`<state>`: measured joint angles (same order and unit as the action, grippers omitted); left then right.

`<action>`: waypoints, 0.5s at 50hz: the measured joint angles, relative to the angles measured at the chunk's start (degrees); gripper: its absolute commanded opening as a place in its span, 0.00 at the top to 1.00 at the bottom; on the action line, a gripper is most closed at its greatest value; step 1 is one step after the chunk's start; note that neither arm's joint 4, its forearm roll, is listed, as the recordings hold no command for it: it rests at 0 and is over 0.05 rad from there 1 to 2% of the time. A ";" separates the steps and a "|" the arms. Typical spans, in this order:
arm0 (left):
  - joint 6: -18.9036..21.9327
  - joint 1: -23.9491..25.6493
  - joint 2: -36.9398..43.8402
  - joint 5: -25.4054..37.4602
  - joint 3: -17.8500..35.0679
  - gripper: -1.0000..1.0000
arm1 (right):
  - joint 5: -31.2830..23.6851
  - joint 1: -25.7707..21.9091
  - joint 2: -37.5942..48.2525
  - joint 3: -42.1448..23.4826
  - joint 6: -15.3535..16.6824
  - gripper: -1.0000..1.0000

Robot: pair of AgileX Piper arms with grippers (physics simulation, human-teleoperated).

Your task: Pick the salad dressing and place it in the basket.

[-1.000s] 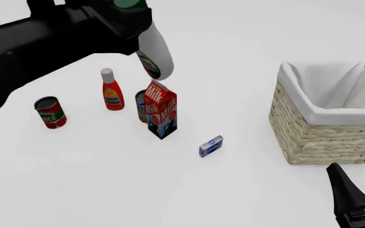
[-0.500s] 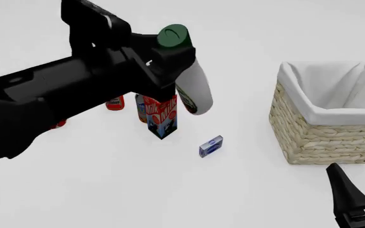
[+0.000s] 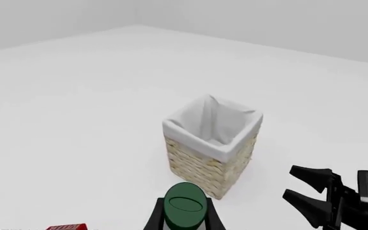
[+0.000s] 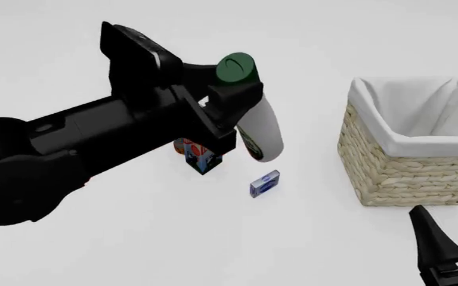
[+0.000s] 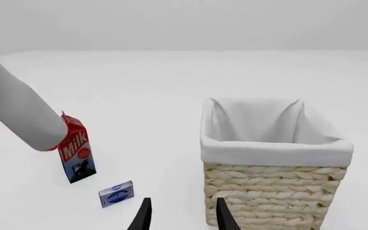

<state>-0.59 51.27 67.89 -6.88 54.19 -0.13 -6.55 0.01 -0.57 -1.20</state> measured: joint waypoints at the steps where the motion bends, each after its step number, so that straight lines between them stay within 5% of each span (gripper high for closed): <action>1: -0.11 0.02 0.12 -0.15 -0.08 1.00 | 0.02 0.02 0.00 0.02 -0.01 0.00; 25: -1.51 -1.03 5.37 -4.87 -2.37 1.00 | -0.12 0.33 0.00 -0.38 0.06 0.00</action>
<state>-2.10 50.23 73.27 -11.75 51.83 -0.25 -6.23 0.01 -0.95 -1.14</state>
